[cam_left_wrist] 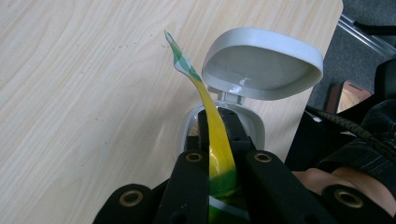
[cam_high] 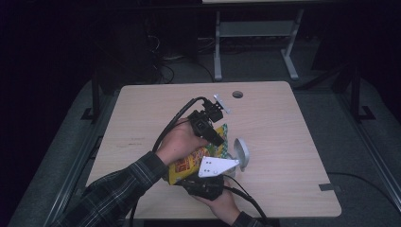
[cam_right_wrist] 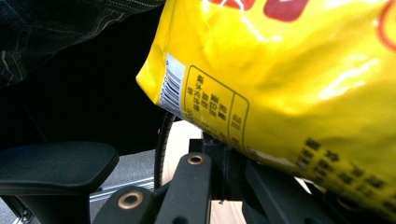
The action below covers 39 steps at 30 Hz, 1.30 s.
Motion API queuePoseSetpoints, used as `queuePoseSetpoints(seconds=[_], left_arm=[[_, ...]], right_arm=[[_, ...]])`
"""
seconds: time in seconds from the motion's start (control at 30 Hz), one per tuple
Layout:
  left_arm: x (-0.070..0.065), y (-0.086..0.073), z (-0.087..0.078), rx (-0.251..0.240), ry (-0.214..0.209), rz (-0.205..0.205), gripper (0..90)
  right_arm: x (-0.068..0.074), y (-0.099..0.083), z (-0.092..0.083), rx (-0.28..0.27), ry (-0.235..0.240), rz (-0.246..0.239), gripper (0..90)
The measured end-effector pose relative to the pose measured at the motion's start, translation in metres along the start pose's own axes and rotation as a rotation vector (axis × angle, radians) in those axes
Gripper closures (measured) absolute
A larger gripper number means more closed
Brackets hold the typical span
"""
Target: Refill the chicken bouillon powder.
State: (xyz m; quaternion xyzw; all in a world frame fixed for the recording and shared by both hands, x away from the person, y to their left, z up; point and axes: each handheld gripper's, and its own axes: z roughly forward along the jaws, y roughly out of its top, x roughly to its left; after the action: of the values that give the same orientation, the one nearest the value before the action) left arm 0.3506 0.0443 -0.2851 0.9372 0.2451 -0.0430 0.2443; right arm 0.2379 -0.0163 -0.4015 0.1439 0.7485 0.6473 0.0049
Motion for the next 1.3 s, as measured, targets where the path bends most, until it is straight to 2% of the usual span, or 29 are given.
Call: queuePoseSetpoints(seconds=[0.5,1.3], left_arm=[[0.001,-0.001,0.0,-0.004,-0.003,0.003,89.8],[0.001,-0.011,-0.007,-0.072,-0.029,-0.009,89.9]], right_arm=[[0.0,0.0,0.0,0.002,-0.001,-0.002,90.0],[0.0,-0.003,0.004,0.019,0.014,-0.004,90.0]])
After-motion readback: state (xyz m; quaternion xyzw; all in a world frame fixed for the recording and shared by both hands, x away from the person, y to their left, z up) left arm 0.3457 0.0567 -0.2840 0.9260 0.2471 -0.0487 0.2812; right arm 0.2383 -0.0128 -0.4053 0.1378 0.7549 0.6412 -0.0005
